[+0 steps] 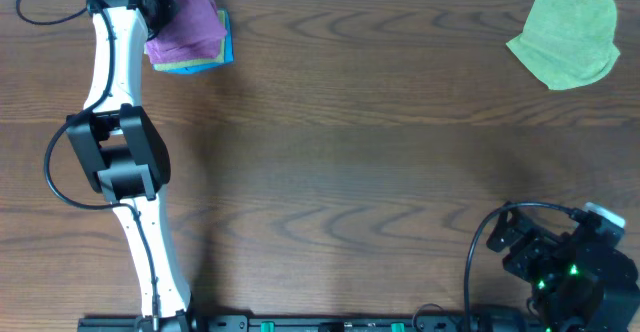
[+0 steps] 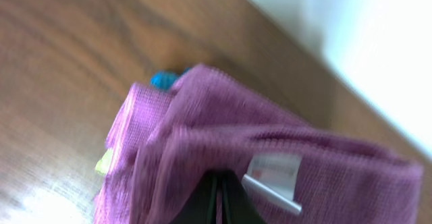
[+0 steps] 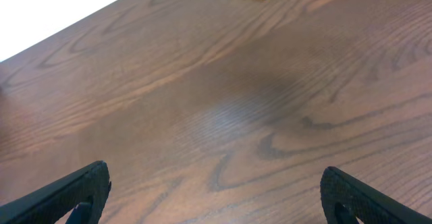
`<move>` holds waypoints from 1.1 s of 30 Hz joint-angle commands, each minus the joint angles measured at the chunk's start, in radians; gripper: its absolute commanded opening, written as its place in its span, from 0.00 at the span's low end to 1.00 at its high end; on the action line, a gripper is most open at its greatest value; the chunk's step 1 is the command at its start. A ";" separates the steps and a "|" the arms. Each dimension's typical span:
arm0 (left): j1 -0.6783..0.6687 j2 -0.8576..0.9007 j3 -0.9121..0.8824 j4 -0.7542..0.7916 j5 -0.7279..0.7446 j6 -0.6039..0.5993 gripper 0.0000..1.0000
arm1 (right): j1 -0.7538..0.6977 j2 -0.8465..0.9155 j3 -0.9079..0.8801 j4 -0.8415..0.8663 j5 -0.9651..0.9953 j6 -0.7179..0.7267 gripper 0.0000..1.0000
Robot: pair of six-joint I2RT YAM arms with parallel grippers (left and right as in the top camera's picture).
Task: Fold the cloth
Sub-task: 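Press the cloth onto the stack and open the left gripper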
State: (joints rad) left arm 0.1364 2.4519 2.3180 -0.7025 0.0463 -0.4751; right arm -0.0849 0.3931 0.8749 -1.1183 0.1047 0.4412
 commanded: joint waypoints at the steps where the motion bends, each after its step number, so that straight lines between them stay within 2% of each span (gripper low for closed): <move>1: 0.003 0.022 0.014 0.042 0.032 -0.005 0.06 | -0.008 -0.002 -0.005 -0.001 0.003 0.014 0.99; 10: -0.008 -0.002 0.018 0.082 0.084 -0.023 0.06 | -0.008 -0.002 -0.005 -0.001 0.003 0.014 0.99; 16: -0.013 -0.037 0.018 0.010 0.055 -0.026 0.06 | -0.008 -0.002 -0.005 -0.001 0.003 0.014 0.99; 22: -0.013 -0.039 0.018 -0.120 0.025 -0.114 0.06 | -0.008 -0.002 -0.005 -0.001 0.003 0.014 0.99; 33: -0.006 -0.116 0.019 -0.093 -0.054 -0.116 0.06 | -0.008 -0.002 -0.005 -0.001 0.003 0.014 0.99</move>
State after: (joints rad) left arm 0.1234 2.4168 2.3180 -0.8005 0.0433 -0.5804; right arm -0.0849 0.3931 0.8749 -1.1179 0.1047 0.4412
